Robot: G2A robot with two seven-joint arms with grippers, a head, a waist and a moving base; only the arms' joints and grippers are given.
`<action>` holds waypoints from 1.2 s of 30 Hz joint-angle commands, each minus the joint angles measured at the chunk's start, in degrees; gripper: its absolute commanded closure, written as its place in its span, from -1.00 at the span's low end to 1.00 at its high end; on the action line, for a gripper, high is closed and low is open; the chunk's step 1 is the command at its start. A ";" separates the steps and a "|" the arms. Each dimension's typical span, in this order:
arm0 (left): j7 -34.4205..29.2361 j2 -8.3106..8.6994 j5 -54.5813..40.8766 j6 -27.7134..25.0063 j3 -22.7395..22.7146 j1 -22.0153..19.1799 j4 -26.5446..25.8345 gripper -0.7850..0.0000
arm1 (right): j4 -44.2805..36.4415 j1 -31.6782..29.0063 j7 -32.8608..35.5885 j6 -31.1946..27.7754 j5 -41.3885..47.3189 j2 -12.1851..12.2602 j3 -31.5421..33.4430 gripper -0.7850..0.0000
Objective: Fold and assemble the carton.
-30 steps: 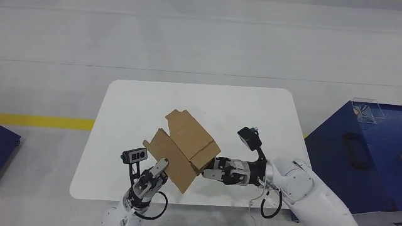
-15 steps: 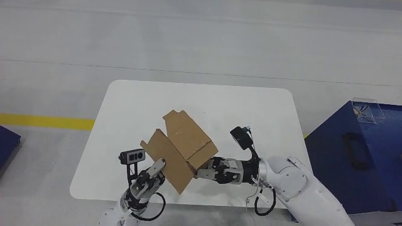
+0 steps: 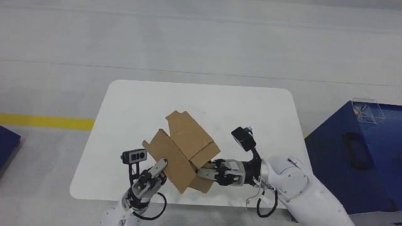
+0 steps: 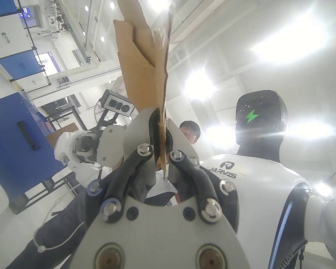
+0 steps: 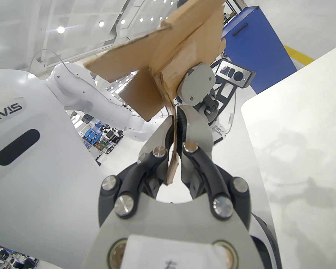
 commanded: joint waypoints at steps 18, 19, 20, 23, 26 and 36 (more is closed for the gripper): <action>9.33 1.07 -2.86 9.26 -13.42 -3.47 8.66 -1.00 | -2.84 -1.18 13.68 22.22 -5.38 2.82 9.71 1.00; 8.22 1.22 -1.06 10.22 -13.66 -3.57 8.23 -1.00 | -3.15 -0.93 15.22 22.76 -7.96 2.97 9.57 1.00; 7.21 1.40 1.57 11.40 -13.80 -3.78 7.97 -1.00 | -3.23 -0.81 16.05 23.40 -10.41 3.07 9.40 1.00; 4.43 1.62 5.06 13.55 -13.63 -4.65 5.41 -1.00 | -4.30 -0.38 19.71 24.76 -14.29 3.14 7.53 1.00; 1.19 1.69 7.40 14.08 -12.86 -5.24 2.52 -1.00 | -5.66 -0.05 22.92 24.10 -17.75 3.18 5.60 1.00; -7.46 1.84 14.44 19.15 -8.25 -7.10 1.31 -1.00 | -9.72 -0.33 26.57 21.17 -20.45 3.53 3.82 1.00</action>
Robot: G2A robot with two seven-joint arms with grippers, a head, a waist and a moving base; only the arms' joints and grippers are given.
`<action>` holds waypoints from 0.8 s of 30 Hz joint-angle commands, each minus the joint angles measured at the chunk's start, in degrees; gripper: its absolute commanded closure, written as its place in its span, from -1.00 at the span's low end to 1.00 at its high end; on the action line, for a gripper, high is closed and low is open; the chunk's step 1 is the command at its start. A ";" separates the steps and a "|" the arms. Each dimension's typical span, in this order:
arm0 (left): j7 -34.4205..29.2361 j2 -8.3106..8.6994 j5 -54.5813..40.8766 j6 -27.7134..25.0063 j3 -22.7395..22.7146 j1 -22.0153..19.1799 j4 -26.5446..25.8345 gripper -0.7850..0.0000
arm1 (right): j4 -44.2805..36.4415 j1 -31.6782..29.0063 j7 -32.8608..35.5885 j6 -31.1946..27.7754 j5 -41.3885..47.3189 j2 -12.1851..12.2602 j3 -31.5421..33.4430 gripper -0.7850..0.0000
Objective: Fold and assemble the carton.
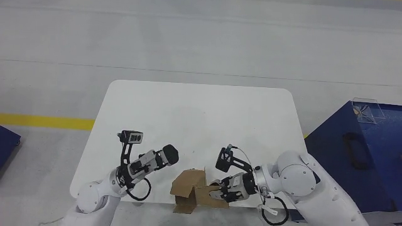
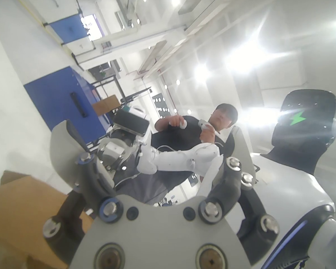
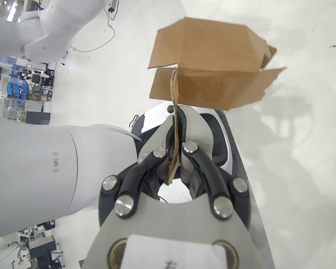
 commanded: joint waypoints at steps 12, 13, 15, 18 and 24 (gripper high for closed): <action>-4.66 0.10 4.92 8.91 4.76 -2.77 4.51 -1.00 | -2.86 -1.61 -1.30 -1.22 1.37 0.84 2.65 1.00; -5.63 0.19 5.49 9.99 5.00 -2.98 4.61 -1.00 | -2.97 -1.65 -1.72 -1.23 1.38 0.90 3.01 1.00; -7.06 0.30 4.59 11.83 5.21 -2.94 4.76 -1.00 | -3.08 -1.71 -2.18 -1.11 1.38 1.00 3.54 1.00; -7.63 0.37 2.42 11.64 4.82 -2.63 4.32 -1.00 | -2.83 -1.71 -2.63 -0.48 1.79 1.10 3.94 1.00; -5.72 0.24 0.69 9.14 4.28 -2.29 3.79 -1.00 | -2.83 -1.68 -2.70 -0.36 1.99 1.09 3.90 1.00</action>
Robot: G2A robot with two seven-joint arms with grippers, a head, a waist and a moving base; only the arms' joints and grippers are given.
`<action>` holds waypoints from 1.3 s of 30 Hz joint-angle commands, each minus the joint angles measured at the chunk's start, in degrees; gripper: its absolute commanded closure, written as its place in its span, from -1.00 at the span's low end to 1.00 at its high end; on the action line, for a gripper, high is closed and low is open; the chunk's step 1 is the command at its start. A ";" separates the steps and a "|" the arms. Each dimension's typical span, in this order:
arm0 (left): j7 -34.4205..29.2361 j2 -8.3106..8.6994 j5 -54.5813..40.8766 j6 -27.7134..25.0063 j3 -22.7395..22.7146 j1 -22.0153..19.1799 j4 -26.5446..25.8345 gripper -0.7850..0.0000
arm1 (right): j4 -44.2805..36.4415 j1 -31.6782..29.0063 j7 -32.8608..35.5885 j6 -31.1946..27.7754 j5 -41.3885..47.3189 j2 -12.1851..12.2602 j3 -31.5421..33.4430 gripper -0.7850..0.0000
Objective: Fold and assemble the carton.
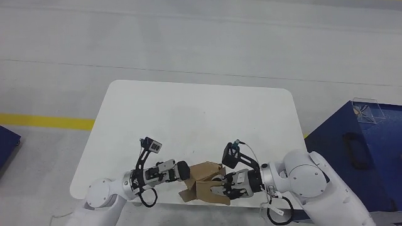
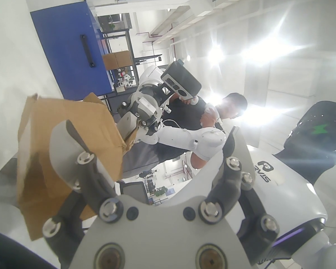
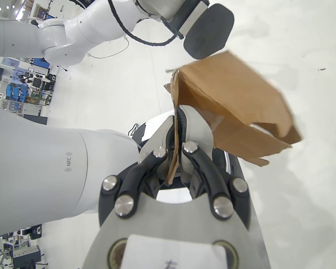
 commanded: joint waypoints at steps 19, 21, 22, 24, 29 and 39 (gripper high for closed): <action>11.40 2.35 37.82 -13.02 -12.04 6.34 -14.45 -1.00 | 2.43 -0.66 -3.12 2.11 7.25 0.39 3.48 1.00; 11.13 2.64 41.46 -12.11 -12.52 7.57 -16.31 -1.00 | 3.16 -0.56 -2.67 2.19 10.02 0.45 4.12 1.00; 10.90 2.78 42.05 -11.28 -12.74 8.00 -16.96 -1.00 | 3.44 -0.45 -2.33 2.09 11.10 0.48 4.38 1.00; 10.51 3.07 44.80 -9.05 -13.48 8.48 -18.00 -1.00 | 3.86 -0.24 -1.56 1.87 12.45 0.54 4.64 1.00; 10.63 3.37 49.69 -3.67 -12.28 9.05 -19.60 -1.00 | 4.13 0.02 -0.97 1.70 12.33 0.60 4.48 1.00; 11.62 3.66 54.73 -0.43 -8.56 8.04 -19.46 -0.91 | 3.75 0.52 -0.63 1.38 12.45 0.40 2.46 1.00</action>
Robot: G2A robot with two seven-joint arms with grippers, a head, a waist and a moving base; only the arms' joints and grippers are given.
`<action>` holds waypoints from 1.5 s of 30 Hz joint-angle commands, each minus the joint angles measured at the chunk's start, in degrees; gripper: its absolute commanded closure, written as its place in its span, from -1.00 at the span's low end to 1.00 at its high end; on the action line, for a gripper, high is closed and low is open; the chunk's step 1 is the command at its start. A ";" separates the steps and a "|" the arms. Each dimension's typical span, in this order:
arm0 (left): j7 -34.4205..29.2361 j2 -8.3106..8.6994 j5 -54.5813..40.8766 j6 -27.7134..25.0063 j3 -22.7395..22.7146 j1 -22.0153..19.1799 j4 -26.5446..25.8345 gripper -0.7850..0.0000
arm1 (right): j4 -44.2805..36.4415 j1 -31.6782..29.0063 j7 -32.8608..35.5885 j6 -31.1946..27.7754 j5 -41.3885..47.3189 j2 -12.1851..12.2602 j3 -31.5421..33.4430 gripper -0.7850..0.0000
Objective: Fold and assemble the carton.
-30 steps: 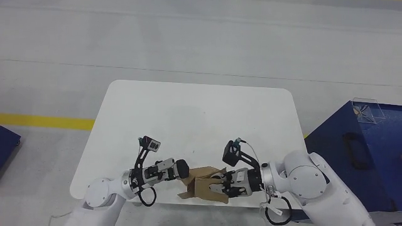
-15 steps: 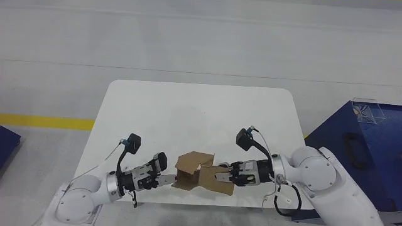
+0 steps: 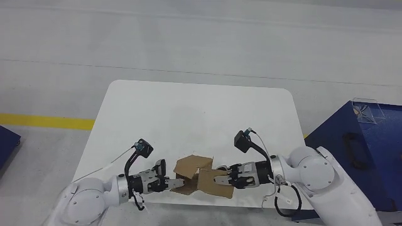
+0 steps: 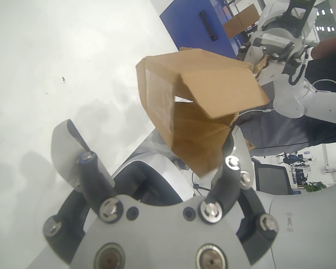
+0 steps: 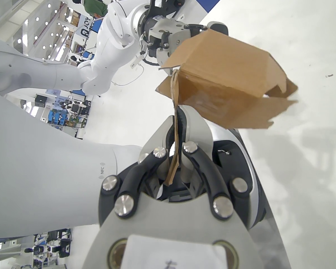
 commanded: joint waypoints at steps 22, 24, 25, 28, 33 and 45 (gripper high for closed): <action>2.37 0.18 1.09 4.09 7.54 -2.15 2.23 0.47 | -2.33 -1.33 -0.79 -1.73 -1.31 0.14 -1.38 1.00; 2.55 0.25 0.73 4.12 7.67 -2.16 2.27 1.00 | -2.29 -1.52 -0.87 -1.86 -1.50 0.17 -1.39 1.00; 2.49 0.29 0.59 4.10 7.77 -2.15 2.27 1.00 | -2.29 -1.57 -0.85 -1.88 -1.60 0.19 -1.41 1.00; 1.96 0.42 0.26 4.77 8.02 -2.17 2.42 1.00 | -2.33 -1.65 -0.81 -1.78 -1.84 0.26 -1.28 1.00; 0.10 0.75 -0.01 4.88 8.28 -2.37 1.89 1.00 | -2.50 -1.90 -1.47 -1.43 -1.83 0.40 -0.55 0.86; 6.47 0.52 -7.95 9.75 7.46 -0.91 1.84 1.00 | -2.78 -2.24 -2.13 -0.82 -2.69 0.49 -0.17 -1.00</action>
